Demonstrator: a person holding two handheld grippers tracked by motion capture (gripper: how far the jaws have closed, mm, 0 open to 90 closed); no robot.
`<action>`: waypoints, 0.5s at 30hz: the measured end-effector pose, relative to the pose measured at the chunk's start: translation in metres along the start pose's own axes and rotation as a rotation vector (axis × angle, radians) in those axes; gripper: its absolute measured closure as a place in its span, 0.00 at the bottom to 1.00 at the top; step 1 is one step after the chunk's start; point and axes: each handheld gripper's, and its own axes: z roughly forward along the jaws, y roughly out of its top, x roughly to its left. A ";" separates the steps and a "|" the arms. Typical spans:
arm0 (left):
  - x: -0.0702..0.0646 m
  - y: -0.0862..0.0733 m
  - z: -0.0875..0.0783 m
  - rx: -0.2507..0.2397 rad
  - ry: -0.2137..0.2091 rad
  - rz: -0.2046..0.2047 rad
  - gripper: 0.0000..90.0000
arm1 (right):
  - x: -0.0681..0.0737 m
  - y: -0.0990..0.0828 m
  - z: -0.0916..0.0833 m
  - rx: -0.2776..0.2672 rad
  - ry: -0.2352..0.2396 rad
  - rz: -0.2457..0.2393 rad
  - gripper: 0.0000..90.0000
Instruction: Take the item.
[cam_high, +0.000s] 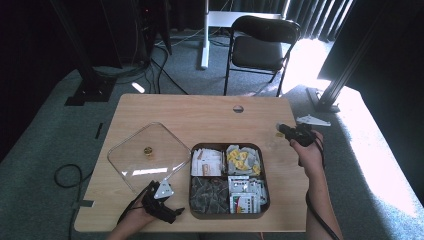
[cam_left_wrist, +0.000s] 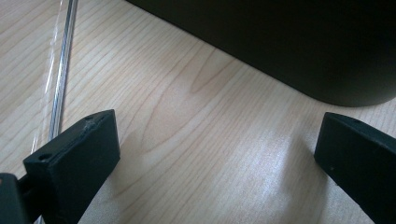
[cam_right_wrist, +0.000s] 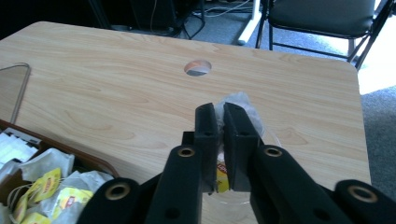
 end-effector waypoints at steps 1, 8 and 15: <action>0.000 0.000 0.000 0.000 0.000 0.001 0.00 | -0.001 0.000 0.000 0.001 -0.004 0.003 0.90; 0.000 0.000 0.000 0.001 0.000 0.001 0.00 | -0.003 -0.001 -0.002 0.010 0.007 0.017 0.79; 0.000 0.000 0.000 0.001 0.000 0.001 0.00 | 0.004 -0.001 -0.008 -0.011 0.052 0.004 0.69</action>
